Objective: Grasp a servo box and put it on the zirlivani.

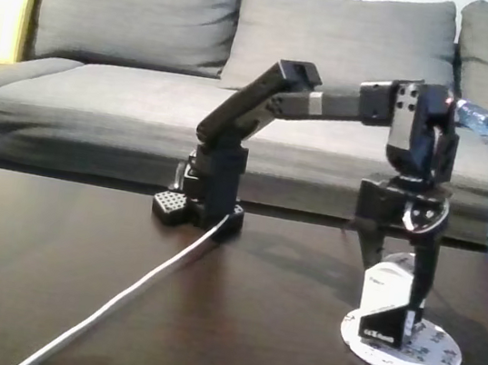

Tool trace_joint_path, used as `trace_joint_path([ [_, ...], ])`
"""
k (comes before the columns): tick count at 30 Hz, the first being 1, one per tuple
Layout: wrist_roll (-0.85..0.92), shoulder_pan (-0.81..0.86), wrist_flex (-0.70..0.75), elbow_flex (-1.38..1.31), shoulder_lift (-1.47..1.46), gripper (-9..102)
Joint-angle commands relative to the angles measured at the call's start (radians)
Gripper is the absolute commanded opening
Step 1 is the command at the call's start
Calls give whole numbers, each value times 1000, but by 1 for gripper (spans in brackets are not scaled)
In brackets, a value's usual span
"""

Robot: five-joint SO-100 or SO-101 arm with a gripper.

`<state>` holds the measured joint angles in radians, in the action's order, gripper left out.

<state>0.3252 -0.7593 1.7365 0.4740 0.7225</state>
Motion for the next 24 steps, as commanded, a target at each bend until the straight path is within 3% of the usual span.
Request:
trace_joint_path([
  [1, 0, 21, 67, -15, 8, 22],
  [14, 26, 20, 69, -15, 11, 23],
  [19, 29, 26, 69, -15, 11, 31],
  [24, 31, 26, 71, -15, 14, 31],
])
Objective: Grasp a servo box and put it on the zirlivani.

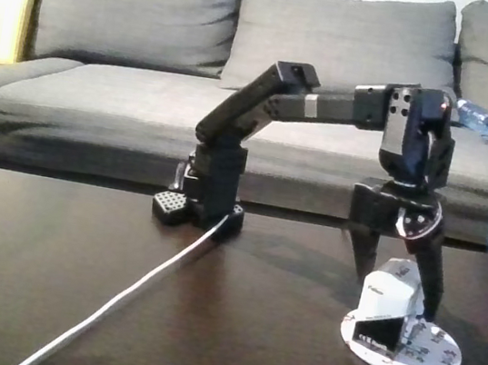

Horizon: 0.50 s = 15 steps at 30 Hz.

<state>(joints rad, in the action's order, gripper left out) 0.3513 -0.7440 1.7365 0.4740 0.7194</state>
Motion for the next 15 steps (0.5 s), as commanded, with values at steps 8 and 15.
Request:
trace_joint_path([
  [8, 41, 2, 74, 0, 117, 32],
  [15, 43, 2, 75, 31, 137, 32],
])
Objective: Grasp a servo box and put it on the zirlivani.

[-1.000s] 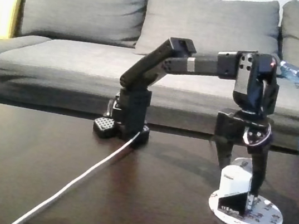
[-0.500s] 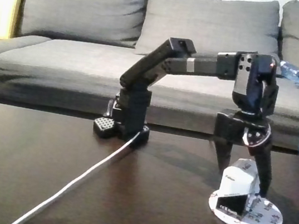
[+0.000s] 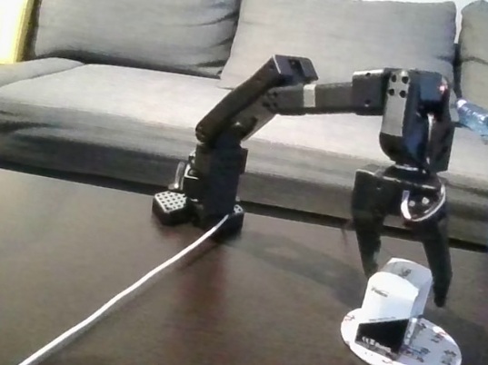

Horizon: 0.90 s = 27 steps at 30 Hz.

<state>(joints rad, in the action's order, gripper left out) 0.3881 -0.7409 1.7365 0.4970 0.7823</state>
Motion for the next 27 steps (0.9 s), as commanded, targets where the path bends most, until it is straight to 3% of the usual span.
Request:
trace_joint_path([
  [1, 8, 3, 75, 14, 74, 32],
  [22, 12, 17, 74, 255, 399, 31],
  [24, 8, 41, 72, 255, 430, 26],
  [27, -37, 72, 48, 252, 465, 6],
])
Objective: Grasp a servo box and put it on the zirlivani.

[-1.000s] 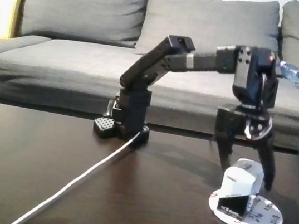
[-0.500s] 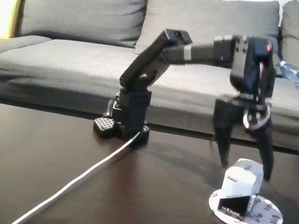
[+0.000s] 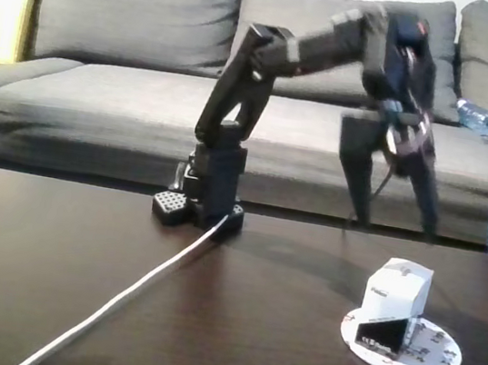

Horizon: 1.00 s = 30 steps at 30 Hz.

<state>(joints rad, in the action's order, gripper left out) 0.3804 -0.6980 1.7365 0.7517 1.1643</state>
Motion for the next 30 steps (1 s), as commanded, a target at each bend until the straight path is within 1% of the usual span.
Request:
trace_joint_path([
  [1, -58, 38, 32, -3, 92, 0],
  [3, -97, 52, 18, -3, 114, 1],
  [9, -137, 74, 71, 3, 222, 0],
  [11, -138, 94, 71, 38, 282, 0],
  [13, -196, 123, 64, 129, 344, 0],
  [16, -270, 175, 29, 331, 462, 0],
  [20, -321, 238, -166, 716, 723, 0],
  [23, -330, 261, -331, 1075, 991, 0],
  [26, -330, 357, -474, 1422, 1293, 0],
  [28, -330, 414, -541, 1643, 1500, 0],
  [30, -319, 456, -574, 1836, 1701, 0],
])
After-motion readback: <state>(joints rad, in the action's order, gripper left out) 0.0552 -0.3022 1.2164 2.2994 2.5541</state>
